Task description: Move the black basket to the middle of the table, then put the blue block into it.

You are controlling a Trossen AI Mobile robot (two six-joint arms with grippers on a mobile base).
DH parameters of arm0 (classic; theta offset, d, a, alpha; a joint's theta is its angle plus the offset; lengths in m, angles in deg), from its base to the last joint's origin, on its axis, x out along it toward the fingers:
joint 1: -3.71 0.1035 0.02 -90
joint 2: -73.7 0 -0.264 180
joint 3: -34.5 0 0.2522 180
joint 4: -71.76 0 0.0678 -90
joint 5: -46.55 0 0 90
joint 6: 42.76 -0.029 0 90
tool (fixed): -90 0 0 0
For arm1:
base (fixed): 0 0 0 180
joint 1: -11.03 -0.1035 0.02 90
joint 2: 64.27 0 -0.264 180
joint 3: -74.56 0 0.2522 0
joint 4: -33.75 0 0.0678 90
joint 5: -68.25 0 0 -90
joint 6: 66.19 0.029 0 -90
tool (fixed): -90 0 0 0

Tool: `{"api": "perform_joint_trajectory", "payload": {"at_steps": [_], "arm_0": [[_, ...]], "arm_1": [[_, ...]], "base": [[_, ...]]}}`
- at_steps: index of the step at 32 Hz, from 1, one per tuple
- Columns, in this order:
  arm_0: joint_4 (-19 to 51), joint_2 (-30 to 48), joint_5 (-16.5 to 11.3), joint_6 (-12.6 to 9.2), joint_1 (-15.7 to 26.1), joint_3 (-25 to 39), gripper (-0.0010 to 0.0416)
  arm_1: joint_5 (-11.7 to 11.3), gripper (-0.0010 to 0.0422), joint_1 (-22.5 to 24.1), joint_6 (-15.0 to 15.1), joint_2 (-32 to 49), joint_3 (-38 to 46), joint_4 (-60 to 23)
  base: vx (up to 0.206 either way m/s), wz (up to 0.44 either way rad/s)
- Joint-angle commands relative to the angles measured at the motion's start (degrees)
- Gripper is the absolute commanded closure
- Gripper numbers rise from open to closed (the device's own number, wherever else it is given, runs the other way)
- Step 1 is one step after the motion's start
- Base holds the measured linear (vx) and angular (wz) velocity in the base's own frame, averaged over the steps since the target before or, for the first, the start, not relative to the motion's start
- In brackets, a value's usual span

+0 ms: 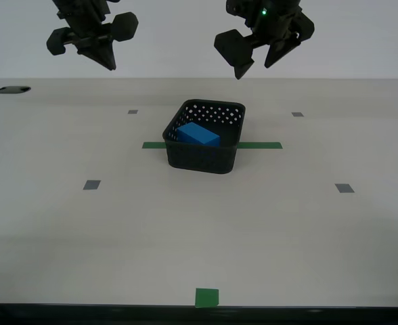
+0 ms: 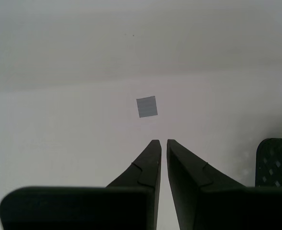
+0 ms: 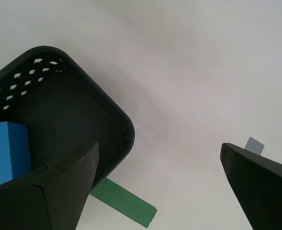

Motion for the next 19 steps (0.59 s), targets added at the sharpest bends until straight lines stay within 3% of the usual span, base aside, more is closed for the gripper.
{"api": "perform_joint_trajectory", "payload": {"at_steps": [1, 19], "arm_0": [[0.0, 0.0, 0.2, 0.0, 0.0, 0.0, 0.0054], [0.0, 0.0, 0.2, 0.0, 0.0, 0.0, 0.0053]], "arm_1": [[0.1, 0.0399, 0.0, 0.2, 0.0, 0.1, 0.0], [0.1, 0.0399, 0.0, 0.2, 0.0, 0.1, 0.0]], "base": [[0.0, 0.0], [0.0, 0.0]]}}
